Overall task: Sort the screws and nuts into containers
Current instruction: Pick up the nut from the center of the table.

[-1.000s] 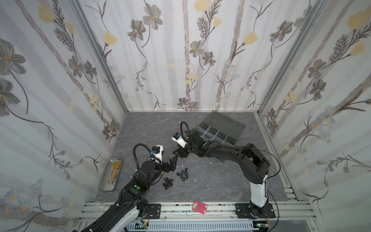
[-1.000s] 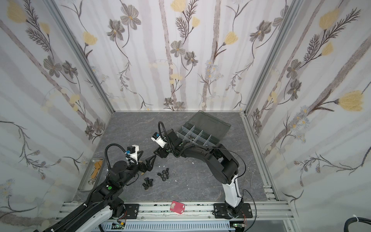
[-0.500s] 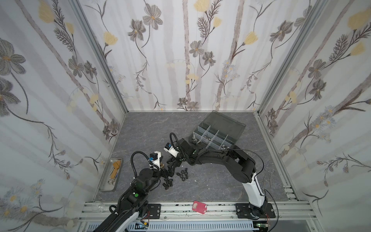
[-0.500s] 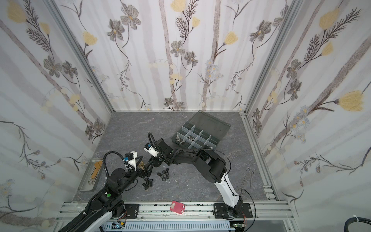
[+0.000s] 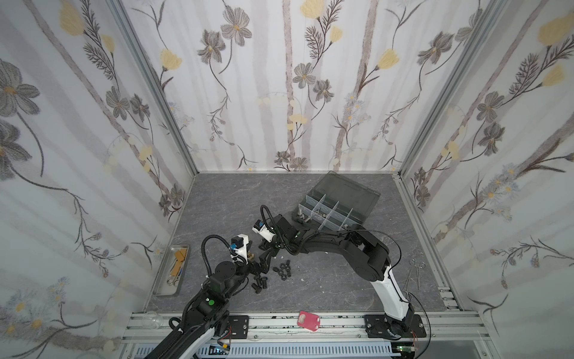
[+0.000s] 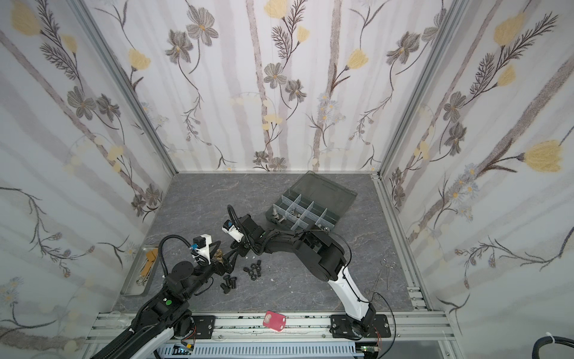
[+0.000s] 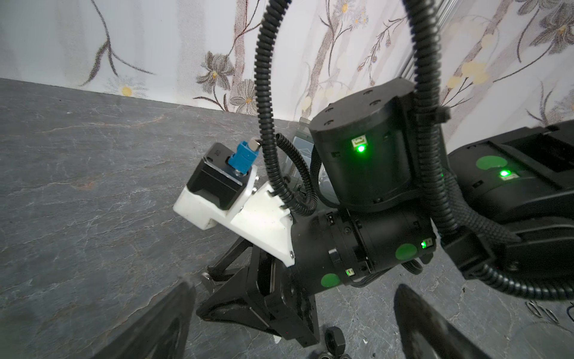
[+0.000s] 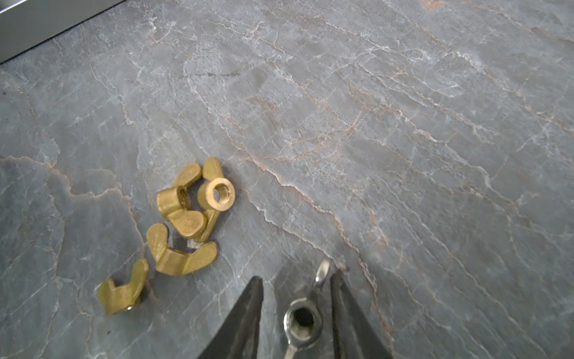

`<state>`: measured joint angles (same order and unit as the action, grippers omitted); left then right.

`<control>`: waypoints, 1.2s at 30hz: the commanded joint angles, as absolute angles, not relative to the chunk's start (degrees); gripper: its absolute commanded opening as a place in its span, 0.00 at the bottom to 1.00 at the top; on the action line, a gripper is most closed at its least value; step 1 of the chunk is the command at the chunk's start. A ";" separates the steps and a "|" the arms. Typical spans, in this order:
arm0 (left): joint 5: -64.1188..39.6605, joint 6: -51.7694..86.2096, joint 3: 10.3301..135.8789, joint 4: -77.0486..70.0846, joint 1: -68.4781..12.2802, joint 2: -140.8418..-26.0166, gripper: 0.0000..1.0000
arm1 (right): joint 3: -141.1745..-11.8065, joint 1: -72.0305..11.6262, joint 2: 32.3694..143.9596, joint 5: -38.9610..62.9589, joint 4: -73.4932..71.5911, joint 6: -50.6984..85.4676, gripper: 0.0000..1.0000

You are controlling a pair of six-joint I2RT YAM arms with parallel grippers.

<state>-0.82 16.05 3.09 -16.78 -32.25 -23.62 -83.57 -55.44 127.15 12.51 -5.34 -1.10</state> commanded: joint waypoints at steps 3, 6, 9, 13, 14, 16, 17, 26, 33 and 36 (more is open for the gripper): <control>-0.32 15.81 2.80 -18.98 -32.23 -23.56 1.00 | -87.35 -55.55 129.74 11.60 -0.99 -0.77 0.46; -0.33 15.82 2.74 -18.96 -32.27 -23.55 1.00 | -88.59 -55.46 130.42 10.77 0.17 -0.26 0.34; -0.09 15.82 2.73 -18.98 -32.23 -23.58 1.00 | -88.23 -55.46 129.80 10.28 0.56 -0.26 0.25; 0.08 15.56 2.79 -19.24 -32.29 -23.63 1.00 | -87.91 -55.22 128.99 9.55 1.54 -0.79 0.15; 0.33 15.41 2.80 -19.42 -32.26 -23.65 1.00 | -87.66 -55.03 128.60 9.49 1.43 -0.70 0.14; 0.70 15.08 2.81 -20.31 -32.20 -24.01 1.00 | -87.12 -54.38 127.69 9.97 0.99 -0.45 0.11; 0.97 14.94 2.94 -20.84 -32.26 -24.35 1.00 | -86.57 -53.95 127.17 10.46 0.36 -0.08 0.10; 2.17 14.29 6.43 -30.68 -32.24 -33.89 1.00 | -81.61 -49.91 122.35 16.79 -5.55 3.42 0.03; 7.82 15.77 8.66 -38.75 -32.26 -43.74 1.00 | -77.09 -47.42 115.59 20.00 -7.20 3.53 0.01; 7.88 16.26 9.73 -43.14 -32.26 -48.49 1.00 | -75.55 -44.91 112.78 20.95 -7.45 3.94 0.01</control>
<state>6.20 15.25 8.45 -35.03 -32.25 -45.69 -76.49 -46.35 114.93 18.65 -4.84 3.20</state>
